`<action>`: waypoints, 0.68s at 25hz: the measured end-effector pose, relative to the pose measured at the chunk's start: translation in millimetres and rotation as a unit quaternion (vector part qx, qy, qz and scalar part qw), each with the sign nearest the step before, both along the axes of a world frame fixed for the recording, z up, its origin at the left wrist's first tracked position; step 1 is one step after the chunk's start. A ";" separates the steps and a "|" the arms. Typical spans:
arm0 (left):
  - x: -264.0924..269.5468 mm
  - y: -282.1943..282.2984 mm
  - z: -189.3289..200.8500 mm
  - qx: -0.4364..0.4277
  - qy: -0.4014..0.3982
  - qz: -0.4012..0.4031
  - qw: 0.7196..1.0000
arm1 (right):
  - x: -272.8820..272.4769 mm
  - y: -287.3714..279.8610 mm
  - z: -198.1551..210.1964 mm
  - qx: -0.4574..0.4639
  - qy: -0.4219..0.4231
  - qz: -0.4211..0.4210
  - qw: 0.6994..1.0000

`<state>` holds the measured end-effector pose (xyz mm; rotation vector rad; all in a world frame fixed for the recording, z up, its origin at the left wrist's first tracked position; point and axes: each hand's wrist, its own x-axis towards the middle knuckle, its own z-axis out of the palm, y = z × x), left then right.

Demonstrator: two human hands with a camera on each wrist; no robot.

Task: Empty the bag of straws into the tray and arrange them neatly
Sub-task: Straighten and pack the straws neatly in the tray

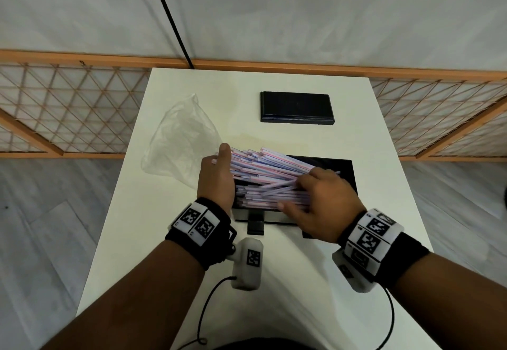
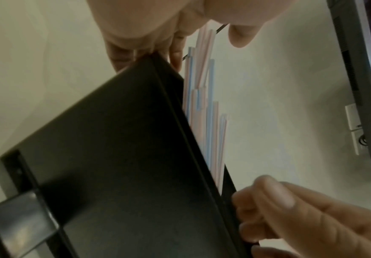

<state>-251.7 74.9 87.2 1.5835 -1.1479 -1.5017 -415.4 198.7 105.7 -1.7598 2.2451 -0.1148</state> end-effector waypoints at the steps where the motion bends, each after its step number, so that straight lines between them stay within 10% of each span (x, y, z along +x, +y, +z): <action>1: 0.2 -0.5 1.1 -0.004 -0.017 -0.004 1.000 | -3.5 1.3 0.7 -0.023 -0.009 -0.014 1.000; 9: 3.5 4.5 12.2 -0.066 -0.186 -0.072 0.978 | -10.0 -4.3 -18.6 0.028 -0.079 -0.019 0.996; 17: 3.2 -1.7 10.2 -0.044 -0.116 -0.040 0.991 | -17.8 -13.4 -15.5 0.048 -0.064 -0.047 0.996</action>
